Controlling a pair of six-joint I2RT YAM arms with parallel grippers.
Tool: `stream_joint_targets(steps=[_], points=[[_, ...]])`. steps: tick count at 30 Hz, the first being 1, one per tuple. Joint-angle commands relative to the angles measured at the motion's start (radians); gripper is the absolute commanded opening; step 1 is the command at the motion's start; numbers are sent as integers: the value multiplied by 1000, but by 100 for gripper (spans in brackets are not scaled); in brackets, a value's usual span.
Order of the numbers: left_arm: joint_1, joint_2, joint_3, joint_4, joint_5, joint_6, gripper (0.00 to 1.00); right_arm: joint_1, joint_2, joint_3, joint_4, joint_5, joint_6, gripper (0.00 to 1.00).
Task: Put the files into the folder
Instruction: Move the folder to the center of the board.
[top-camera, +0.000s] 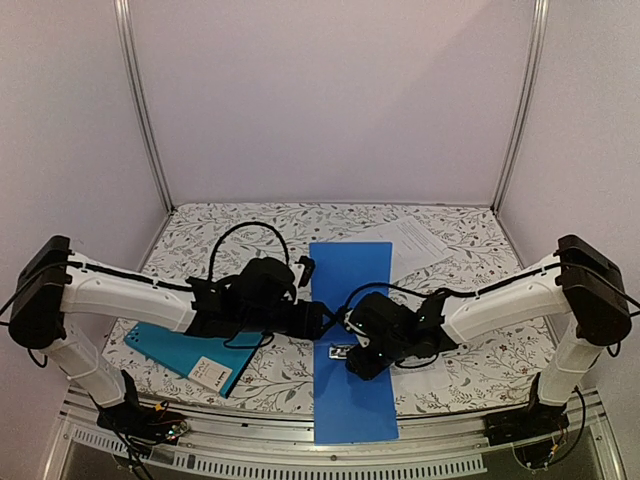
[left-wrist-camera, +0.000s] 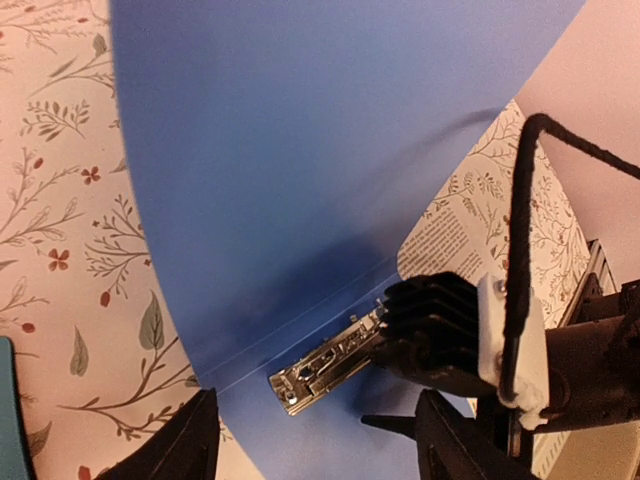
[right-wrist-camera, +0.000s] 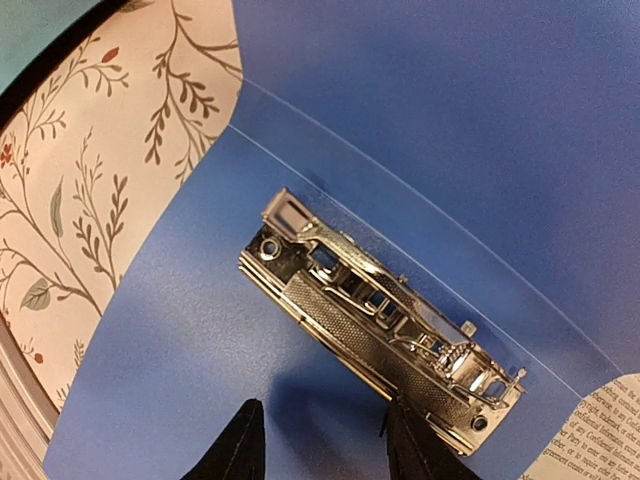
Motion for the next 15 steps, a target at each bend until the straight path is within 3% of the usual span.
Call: stream_joint_targets(steps=[1,15], points=[[30,-32,-61,-12,-15,-34,67,-37,47,4,87,-39,19,42],[96,-83,-133,-22,-22,-28,68,-83,195,128,125,-6,75,40]])
